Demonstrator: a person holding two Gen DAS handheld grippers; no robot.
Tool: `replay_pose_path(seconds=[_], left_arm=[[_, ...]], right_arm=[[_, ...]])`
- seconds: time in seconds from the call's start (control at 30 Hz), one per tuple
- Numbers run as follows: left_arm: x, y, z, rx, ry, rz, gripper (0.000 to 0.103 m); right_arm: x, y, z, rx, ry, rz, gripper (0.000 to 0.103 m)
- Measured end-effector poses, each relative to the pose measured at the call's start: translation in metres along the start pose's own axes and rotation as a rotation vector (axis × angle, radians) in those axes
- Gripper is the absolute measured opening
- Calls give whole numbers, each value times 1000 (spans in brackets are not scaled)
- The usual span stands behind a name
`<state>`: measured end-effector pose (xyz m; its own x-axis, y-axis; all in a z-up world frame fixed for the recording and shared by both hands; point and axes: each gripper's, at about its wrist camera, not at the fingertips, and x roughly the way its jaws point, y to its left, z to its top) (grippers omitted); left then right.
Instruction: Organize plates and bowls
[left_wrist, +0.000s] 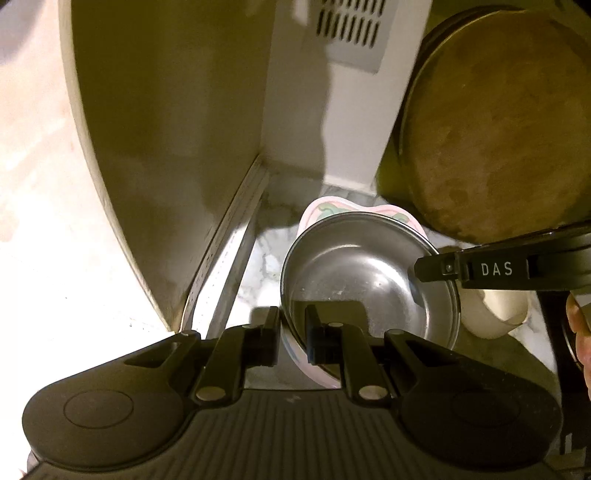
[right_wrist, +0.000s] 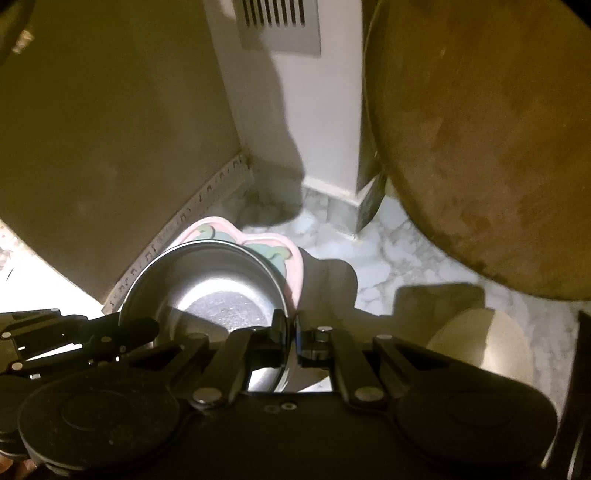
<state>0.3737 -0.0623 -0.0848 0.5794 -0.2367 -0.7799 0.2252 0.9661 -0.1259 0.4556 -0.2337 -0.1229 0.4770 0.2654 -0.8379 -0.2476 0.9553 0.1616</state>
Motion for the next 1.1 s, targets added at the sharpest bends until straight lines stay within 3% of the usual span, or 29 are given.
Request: replay_pose_path(seconds=[0.13,0.37,0.77,1.1], left_arm=[[-16,-5,7,10,-34,3,12],[-49,-9,-3,34,-11,-4,11],[-101,-2,-52,66,45,3,11],[-109,6,-89,67,104,-3,11]], right_arm=[[-20,1,1,6,-32,-3,6],[-54,17,-17,-30,-44,-18,6],[-83,50,-70,-34,3,32,7],[-81,69,-106,-26,63,53,7]])
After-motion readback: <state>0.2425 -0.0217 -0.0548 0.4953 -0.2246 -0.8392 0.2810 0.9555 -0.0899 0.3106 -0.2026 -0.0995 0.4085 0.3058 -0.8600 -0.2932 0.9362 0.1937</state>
